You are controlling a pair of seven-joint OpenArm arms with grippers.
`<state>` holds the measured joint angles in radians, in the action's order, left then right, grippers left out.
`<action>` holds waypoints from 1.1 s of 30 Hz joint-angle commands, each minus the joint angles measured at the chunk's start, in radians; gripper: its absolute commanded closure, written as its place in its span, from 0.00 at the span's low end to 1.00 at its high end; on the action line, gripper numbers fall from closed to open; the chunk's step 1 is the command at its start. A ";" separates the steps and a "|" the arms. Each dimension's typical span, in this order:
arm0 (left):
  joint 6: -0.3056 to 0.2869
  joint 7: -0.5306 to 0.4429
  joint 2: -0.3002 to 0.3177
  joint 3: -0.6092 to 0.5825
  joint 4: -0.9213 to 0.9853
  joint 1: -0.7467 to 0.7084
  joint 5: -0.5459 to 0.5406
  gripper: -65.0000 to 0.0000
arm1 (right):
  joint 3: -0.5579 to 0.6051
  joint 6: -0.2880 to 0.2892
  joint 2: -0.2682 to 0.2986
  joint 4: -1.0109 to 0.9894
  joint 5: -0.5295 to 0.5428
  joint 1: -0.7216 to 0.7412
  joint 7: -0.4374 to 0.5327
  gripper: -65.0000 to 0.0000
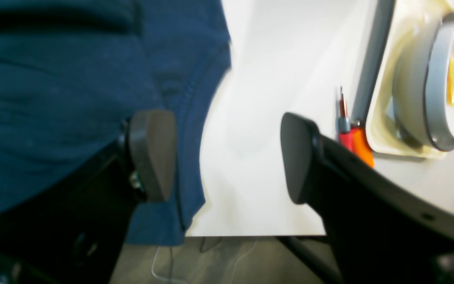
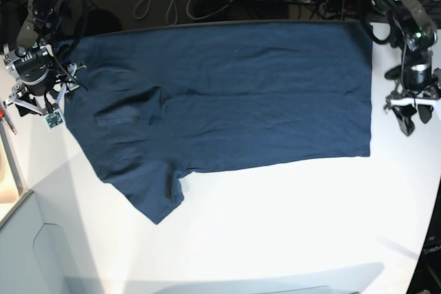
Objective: Fold the T-shirt properly
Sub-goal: 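Release the edge and move both grippers to the shirt's hem corners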
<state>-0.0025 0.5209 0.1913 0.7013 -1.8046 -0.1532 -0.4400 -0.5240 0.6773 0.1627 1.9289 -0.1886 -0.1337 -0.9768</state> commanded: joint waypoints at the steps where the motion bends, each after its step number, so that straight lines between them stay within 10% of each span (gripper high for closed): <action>1: 0.009 0.000 0.026 -0.004 0.033 0.056 0.004 0.50 | 0.002 0.021 0.016 0.016 0.002 0.016 0.006 0.39; 23: 0.003 -0.382 0.107 -0.414 0.972 0.508 0.237 0.50 | 0.023 0.021 0.015 0.013 0.002 0.065 -0.015 0.39; 33: 0.009 -0.385 0.107 -0.434 0.972 0.505 0.231 1.00 | 0.035 0.021 0.018 -0.142 0.002 0.245 -0.015 0.39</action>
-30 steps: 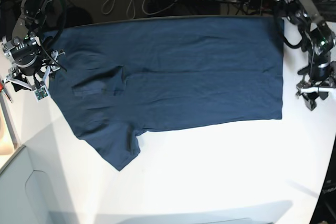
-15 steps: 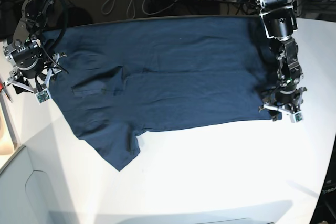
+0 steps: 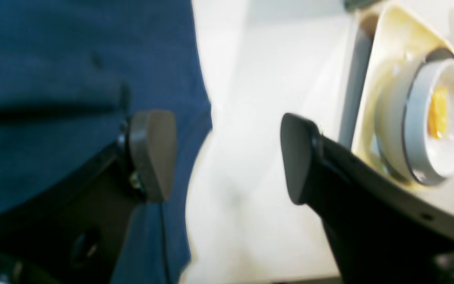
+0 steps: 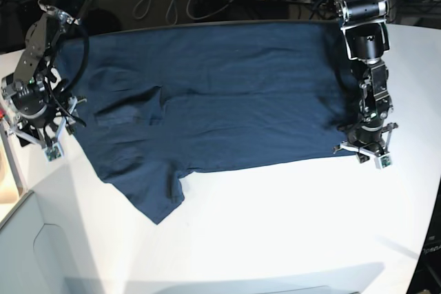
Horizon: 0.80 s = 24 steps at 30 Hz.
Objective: Fold the T-shirt properly
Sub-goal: 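Release the edge and move both grippers to the shirt's hem corners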
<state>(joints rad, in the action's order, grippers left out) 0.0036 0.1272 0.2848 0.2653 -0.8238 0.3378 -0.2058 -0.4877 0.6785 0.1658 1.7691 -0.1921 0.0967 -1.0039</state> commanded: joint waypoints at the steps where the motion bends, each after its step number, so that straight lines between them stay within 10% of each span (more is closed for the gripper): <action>1: 0.003 0.010 0.014 0.002 -0.009 0.014 -0.004 1.00 | 0.017 0.020 0.018 -0.021 0.006 0.050 0.012 0.39; 7: 0.005 0.018 0.014 0.004 -0.084 -0.022 -0.004 1.00 | 0.113 0.014 0.013 -0.378 0.006 0.285 0.075 0.39; 16: 0.005 0.021 0.012 0.004 -0.214 -0.085 0.003 1.00 | 0.149 -0.148 0.018 -0.958 0.006 0.535 0.529 0.38; 24: 0.005 0.056 0.014 0.004 -0.216 -0.101 0.003 1.00 | 0.151 -0.161 0.071 -1.208 0.004 0.575 0.728 0.38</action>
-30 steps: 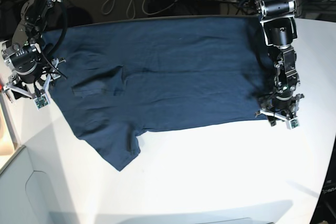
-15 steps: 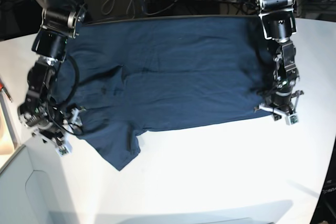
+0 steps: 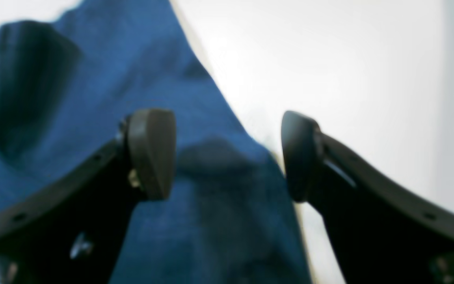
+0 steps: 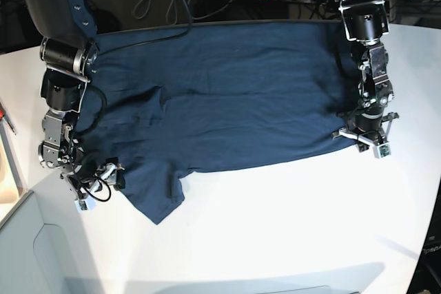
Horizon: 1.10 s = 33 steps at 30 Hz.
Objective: Fold the T-shirt properly
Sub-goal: 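Release the edge and move both grippers to the shirt's hem corners, then grasp the hem corners and fold the hem up over the shirt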
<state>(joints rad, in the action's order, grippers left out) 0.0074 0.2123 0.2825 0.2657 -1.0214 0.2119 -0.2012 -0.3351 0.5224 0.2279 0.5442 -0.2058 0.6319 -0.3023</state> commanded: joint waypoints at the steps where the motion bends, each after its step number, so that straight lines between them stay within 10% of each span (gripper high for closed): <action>1: 0.001 -0.029 0.016 0.004 -0.018 0.025 -0.002 1.00 | -0.002 -0.005 0.011 0.001 0.018 0.038 0.030 0.39; 8: 0.001 -0.027 0.016 0.004 -0.018 0.025 -0.002 1.00 | 0.003 -0.003 0.012 -0.011 0.018 -0.008 0.019 0.44; 14: 0.001 -0.026 0.016 0.004 -0.078 0.019 -0.007 1.00 | 0.066 -0.002 0.012 -0.009 0.021 -0.031 0.019 1.00; 33: -0.007 -0.026 -0.022 0.106 -0.396 -0.142 -0.013 1.00 | 0.060 0.000 -0.002 0.623 0.026 -0.315 0.016 1.00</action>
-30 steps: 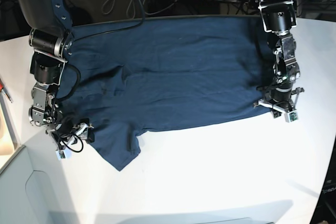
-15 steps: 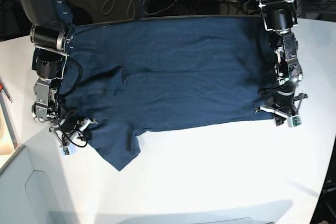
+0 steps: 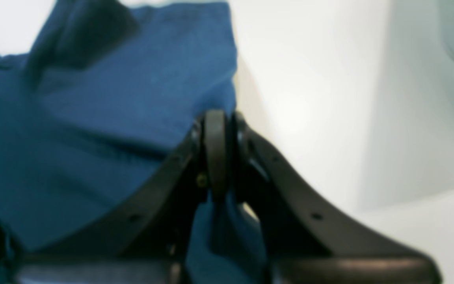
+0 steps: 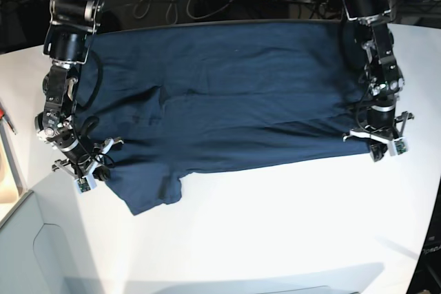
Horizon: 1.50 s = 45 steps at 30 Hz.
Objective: Fold the T-shirt properly
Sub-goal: 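Grasp the hem corners and fold the hem up over the shirt, then lay the folded hem down and release both grippers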
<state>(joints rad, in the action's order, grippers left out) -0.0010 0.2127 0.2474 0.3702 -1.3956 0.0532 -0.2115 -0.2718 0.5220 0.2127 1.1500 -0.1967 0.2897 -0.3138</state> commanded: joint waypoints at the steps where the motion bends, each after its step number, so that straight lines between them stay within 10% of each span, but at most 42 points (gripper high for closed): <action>1: 0.002 -0.026 0.011 0.011 -0.035 0.007 -0.003 1.00 | -0.004 0.000 0.014 0.038 0.016 0.013 0.028 1.00; 18: 0.003 -0.032 0.011 0.026 -0.101 -0.149 -0.171 1.00 | -0.108 0.003 -0.016 0.407 0.016 -0.240 0.028 1.00; 45: 0.000 -0.028 -0.038 0.074 -0.095 -0.301 -0.173 1.00 | -0.154 0.003 -0.022 0.413 0.013 -0.367 -0.043 0.96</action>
<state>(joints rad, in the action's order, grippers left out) -0.0032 0.2092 0.1967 0.4408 -1.4780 -0.2451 -0.3794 -0.4221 0.5251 0.1791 1.5467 -0.1909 -0.0925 -0.3855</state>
